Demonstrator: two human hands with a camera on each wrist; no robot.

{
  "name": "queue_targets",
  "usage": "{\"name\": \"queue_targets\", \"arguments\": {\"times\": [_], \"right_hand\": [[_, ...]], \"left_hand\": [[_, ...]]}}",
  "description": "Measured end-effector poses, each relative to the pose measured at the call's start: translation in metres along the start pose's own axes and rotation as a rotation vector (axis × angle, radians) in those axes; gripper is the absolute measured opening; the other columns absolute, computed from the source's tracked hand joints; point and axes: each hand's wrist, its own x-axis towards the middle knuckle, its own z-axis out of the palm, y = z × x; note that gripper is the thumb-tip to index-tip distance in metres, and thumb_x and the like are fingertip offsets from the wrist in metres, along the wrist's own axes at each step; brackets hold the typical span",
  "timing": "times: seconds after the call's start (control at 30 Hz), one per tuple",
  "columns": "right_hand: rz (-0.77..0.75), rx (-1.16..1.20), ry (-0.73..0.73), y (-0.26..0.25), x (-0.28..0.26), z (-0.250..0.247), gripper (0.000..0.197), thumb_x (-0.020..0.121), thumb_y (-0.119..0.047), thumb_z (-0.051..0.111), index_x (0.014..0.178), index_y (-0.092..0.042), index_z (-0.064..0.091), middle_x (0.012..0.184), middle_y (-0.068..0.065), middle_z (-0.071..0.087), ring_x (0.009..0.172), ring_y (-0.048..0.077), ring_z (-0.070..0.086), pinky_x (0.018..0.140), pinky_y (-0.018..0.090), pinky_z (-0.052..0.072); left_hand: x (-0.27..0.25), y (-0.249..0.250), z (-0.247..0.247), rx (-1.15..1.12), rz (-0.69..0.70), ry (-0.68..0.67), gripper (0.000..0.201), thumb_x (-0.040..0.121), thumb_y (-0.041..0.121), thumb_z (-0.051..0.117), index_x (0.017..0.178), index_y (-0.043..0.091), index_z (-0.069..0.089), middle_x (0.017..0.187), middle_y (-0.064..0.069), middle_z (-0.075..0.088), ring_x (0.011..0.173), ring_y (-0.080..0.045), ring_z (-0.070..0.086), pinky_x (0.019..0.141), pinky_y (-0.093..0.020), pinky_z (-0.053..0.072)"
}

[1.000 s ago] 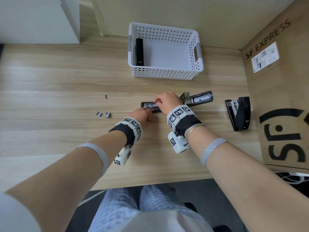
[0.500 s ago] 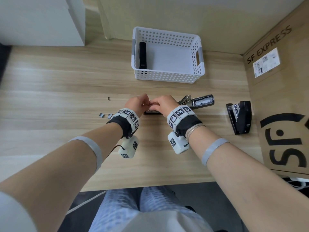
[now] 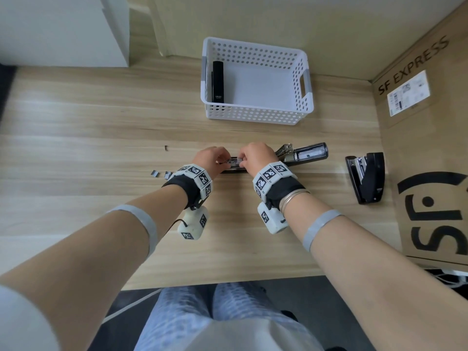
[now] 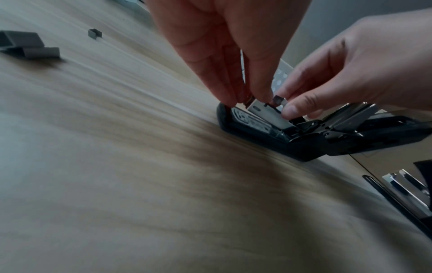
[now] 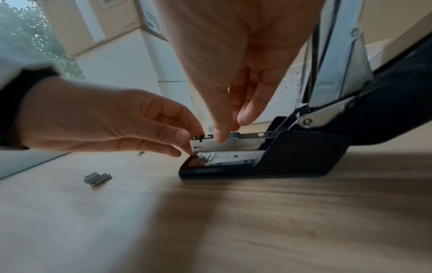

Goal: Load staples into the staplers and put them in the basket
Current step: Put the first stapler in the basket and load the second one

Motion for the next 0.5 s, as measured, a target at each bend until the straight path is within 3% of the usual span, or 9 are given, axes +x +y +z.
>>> {"name": "queue_targets", "arguments": {"times": [0.1,0.3,0.5], "right_hand": [[0.007,-0.007,0.009,-0.001,0.004,0.003,0.014,0.090,-0.013,0.060,0.098,-0.016,0.071,0.104,0.008,0.068,0.096,0.027,0.063,0.073,0.027,0.045],[-0.006,-0.019,0.006,-0.001,0.010,0.005,0.015,0.089,-0.015,0.063,0.102,-0.014,0.071,0.106,0.010,0.068,0.098,0.028,0.064,0.081,0.031,0.051],[-0.016,-0.029,-0.013,0.000,0.012,0.005,0.018,0.090,-0.016,0.063,0.105,-0.013,0.070,0.107,0.011,0.069,0.099,0.029,0.064,0.083,0.032,0.052]], "left_hand": [[0.001,0.000,0.002,-0.004,-0.011,0.010,0.024,0.081,0.012,0.064,0.104,0.006,0.063,0.108,-0.014,0.066,0.101,-0.025,0.061,0.085,-0.027,0.044],[0.001,-0.001,0.004,0.010,0.031,-0.009,0.024,0.082,0.010,0.063,0.105,0.004,0.062,0.106,-0.016,0.065,0.099,-0.029,0.062,0.089,-0.035,0.049],[0.003,-0.001,0.004,0.029,0.030,-0.005,0.025,0.082,0.012,0.064,0.105,0.005,0.062,0.106,-0.014,0.066,0.098,-0.028,0.061,0.084,-0.031,0.046]]}}
